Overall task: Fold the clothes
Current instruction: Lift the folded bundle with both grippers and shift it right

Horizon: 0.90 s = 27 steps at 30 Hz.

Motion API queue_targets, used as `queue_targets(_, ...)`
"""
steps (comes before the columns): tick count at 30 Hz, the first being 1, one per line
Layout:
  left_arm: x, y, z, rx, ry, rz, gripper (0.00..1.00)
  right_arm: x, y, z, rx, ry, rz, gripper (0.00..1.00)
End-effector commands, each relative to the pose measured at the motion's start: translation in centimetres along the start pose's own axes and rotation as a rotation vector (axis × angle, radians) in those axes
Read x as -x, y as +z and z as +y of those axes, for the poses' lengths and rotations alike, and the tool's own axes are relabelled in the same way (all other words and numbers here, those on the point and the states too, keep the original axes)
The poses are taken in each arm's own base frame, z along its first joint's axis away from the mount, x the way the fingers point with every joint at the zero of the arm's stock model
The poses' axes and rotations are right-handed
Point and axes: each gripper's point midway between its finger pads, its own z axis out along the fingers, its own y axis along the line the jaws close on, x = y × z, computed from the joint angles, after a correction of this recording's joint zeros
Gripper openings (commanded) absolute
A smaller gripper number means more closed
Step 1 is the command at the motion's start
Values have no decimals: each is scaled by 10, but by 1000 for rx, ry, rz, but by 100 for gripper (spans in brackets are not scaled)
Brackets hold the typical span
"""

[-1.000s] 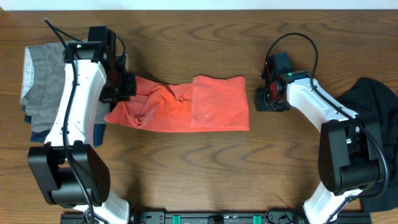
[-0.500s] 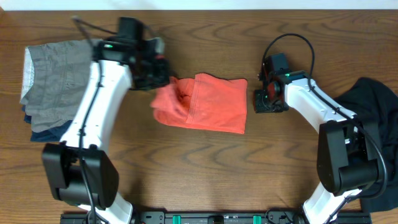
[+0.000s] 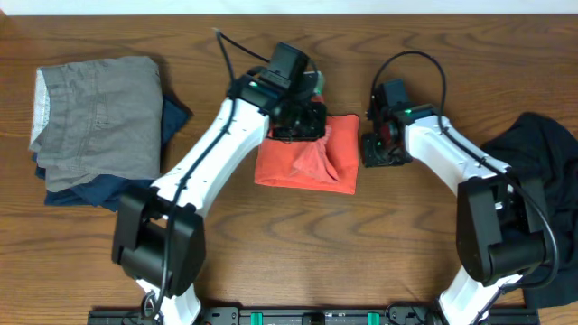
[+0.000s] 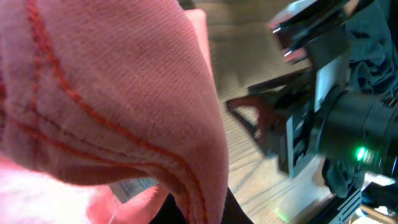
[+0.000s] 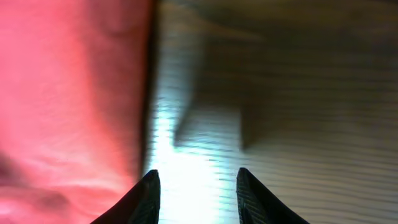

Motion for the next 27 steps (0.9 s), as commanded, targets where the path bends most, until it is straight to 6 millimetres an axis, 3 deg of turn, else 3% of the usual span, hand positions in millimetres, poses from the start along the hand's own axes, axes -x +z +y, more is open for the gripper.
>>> queue_targets(1, 8, 0, -19, -38, 34, -28, 6, -8, 7, 8, 0, -37, 24, 38)
queue_targets(12, 4, 9, -46, -73, 105, -41, 11, -10, 8, 11, 0, -45, 26, 39)
queue_targets(13, 6, 9, -47, -76, 108, -48, 16, -11, 8, 11, -1, -45, 31, 38)
queue_targets(15, 11, 8, -47, -78, 114, -69, 37, -15, 8, 7, -21, -44, 47, 38)
queue_targets(17, 16, 8, -42, -49, 112, -91, 55, -19, 6, -2, -60, -34, 63, 38)
queue_targets(19, 19, 6, -36, -33, 112, -100, 64, -21, 1, -11, -92, -17, 72, 39)
queue_targets(22, 22, 1, -22, -16, 89, -99, 64, -19, -14, -31, -145, 27, 65, 38)
queue_targets(25, 27, -8, 5, 19, 23, -93, 64, -9, -42, -55, -182, 107, 18, 38)
queue_targets(27, 31, -15, 26, 61, -19, -99, 64, 2, -61, -60, -145, 139, -33, 39)
